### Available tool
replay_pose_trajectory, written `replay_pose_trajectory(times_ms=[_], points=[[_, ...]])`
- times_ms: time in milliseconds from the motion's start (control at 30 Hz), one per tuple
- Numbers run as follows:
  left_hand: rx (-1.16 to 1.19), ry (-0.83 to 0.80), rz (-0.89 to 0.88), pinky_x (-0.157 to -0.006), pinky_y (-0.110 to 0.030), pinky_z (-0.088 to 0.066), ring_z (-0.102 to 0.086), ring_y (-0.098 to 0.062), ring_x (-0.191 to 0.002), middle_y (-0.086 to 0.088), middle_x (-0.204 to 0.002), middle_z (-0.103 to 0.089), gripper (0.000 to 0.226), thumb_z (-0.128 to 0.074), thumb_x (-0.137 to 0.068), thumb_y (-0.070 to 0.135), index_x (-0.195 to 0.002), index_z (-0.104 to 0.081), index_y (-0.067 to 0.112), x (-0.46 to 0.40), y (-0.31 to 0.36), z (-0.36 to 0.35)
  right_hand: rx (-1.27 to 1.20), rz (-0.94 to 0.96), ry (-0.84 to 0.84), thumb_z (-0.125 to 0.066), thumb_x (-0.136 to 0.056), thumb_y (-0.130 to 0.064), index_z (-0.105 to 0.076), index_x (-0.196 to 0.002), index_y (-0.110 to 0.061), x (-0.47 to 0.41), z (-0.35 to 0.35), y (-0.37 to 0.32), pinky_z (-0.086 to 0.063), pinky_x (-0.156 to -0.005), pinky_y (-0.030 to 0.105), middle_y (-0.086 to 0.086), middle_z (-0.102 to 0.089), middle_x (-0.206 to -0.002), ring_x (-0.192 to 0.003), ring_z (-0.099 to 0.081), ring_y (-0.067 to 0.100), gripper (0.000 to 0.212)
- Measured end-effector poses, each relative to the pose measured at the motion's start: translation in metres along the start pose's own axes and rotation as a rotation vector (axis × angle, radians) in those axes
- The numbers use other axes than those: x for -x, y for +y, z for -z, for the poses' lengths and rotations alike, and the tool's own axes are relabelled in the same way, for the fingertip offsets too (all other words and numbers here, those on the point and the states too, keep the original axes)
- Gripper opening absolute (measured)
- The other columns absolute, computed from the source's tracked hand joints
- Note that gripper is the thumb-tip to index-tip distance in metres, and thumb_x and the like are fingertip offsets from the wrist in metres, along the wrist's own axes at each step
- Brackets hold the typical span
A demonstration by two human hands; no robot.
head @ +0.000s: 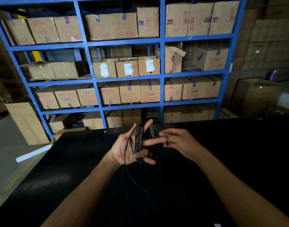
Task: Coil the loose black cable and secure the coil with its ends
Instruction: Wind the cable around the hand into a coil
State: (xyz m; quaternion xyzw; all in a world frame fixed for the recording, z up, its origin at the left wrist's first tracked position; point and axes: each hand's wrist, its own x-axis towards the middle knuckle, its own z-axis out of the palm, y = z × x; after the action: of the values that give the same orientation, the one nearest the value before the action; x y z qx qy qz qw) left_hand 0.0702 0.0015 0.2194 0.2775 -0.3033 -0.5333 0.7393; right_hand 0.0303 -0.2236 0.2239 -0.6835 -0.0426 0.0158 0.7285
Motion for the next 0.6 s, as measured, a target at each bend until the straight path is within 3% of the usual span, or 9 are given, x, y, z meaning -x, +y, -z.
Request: replay_pose_trajectory(times_ms=[67, 133, 200, 267, 367, 433, 500, 600], points=[[-0.012, 0.073, -0.045, -0.091, -0.056, -0.052, -0.058, -0.014, -0.052, -0.031, -0.158, -0.025, 0.059, -0.013, -0.099, 0.065, -0.155, -0.02, 0.045, 0.003, 0.006, 0.002, -0.068, -0.071, 0.109, -0.07, -0.092, -0.016, -0.078, -0.095, -0.013, 0.004, -0.007, 0.014, -0.056, -0.07, 0.029, 0.007, -0.071, -0.086, -0.077, -0.066, 0.016, 0.009], [-0.08, 0.222, -0.082, -0.067, -0.038, -0.058, -0.051, -0.01, -0.043, -0.034, -0.15, -0.039, 0.06, -0.016, -0.1, 0.066, -0.153, -0.029, 0.042, 0.003, 0.013, 0.004, -0.075, -0.172, 0.175, -0.067, -0.093, -0.019, -0.077, -0.098, -0.014, 0.011, -0.014, 0.029, -0.055, -0.067, 0.029, 0.005, -0.07, -0.085, -0.074, -0.064, 0.016, 0.012], [-0.124, 0.443, -0.126, -0.042, -0.024, -0.047, -0.043, -0.008, -0.034, -0.035, -0.129, -0.059, 0.063, -0.018, -0.099, 0.067, -0.152, -0.036, 0.037, -0.001, 0.02, 0.009, -0.006, -0.262, 0.183, -0.067, -0.092, -0.023, -0.077, -0.098, -0.017, 0.018, -0.022, 0.042, -0.054, -0.064, 0.028, 0.003, -0.071, -0.086, -0.072, -0.064, 0.015, 0.013], [-0.117, 0.627, -0.179, -0.033, -0.019, -0.039, -0.038, -0.008, -0.028, -0.031, -0.107, -0.071, 0.065, -0.019, -0.099, 0.067, -0.151, -0.038, 0.033, -0.006, 0.025, 0.015, 0.094, -0.306, 0.114, -0.068, -0.091, -0.026, -0.077, -0.101, -0.022, 0.027, -0.033, 0.052, -0.053, -0.062, 0.028, 0.001, -0.074, -0.096, -0.073, -0.065, 0.013, 0.015], [-0.121, 0.772, -0.229, -0.033, -0.017, -0.034, -0.037, -0.009, -0.027, -0.027, -0.092, -0.073, 0.068, -0.018, -0.097, 0.068, -0.149, -0.04, 0.03, -0.014, 0.03, 0.019, 0.22, -0.247, -0.122, -0.068, -0.092, -0.029, -0.064, -0.127, -0.027, 0.04, -0.051, 0.062, -0.054, -0.061, 0.023, -0.006, -0.064, -0.122, -0.078, -0.066, 0.011, 0.035], [-0.132, 0.812, -0.241, -0.035, -0.018, -0.032, -0.035, -0.009, -0.027, -0.026, -0.091, -0.073, 0.068, -0.018, -0.097, 0.069, -0.148, -0.041, 0.03, -0.019, 0.031, 0.019, 0.265, -0.187, -0.246, -0.069, -0.092, -0.032, -0.058, -0.135, -0.027, 0.045, -0.062, 0.068, -0.054, -0.061, 0.022, -0.009, -0.06, -0.128, -0.079, -0.067, 0.011, 0.045], [-0.16, 0.832, -0.242, -0.037, -0.02, -0.034, -0.035, -0.01, -0.029, -0.026, -0.091, -0.073, 0.067, -0.018, -0.097, 0.069, -0.147, -0.041, 0.031, -0.023, 0.031, 0.017, 0.305, -0.105, -0.285, -0.069, -0.093, -0.03, -0.065, -0.127, -0.023, 0.045, -0.071, 0.074, -0.053, -0.062, 0.022, -0.006, -0.07, -0.112, -0.077, -0.066, 0.009, 0.035], [-0.137, 0.803, -0.229, -0.054, -0.031, -0.057, -0.05, -0.017, -0.042, -0.027, -0.101, -0.073, 0.066, -0.017, -0.097, 0.069, -0.145, -0.043, 0.033, -0.019, 0.033, 0.014, 0.297, -0.015, -0.223, -0.064, -0.096, -0.023, -0.075, -0.105, -0.016, 0.044, -0.074, 0.082, -0.051, -0.061, 0.025, -0.001, -0.07, -0.079, -0.072, -0.064, 0.009, 0.016]])
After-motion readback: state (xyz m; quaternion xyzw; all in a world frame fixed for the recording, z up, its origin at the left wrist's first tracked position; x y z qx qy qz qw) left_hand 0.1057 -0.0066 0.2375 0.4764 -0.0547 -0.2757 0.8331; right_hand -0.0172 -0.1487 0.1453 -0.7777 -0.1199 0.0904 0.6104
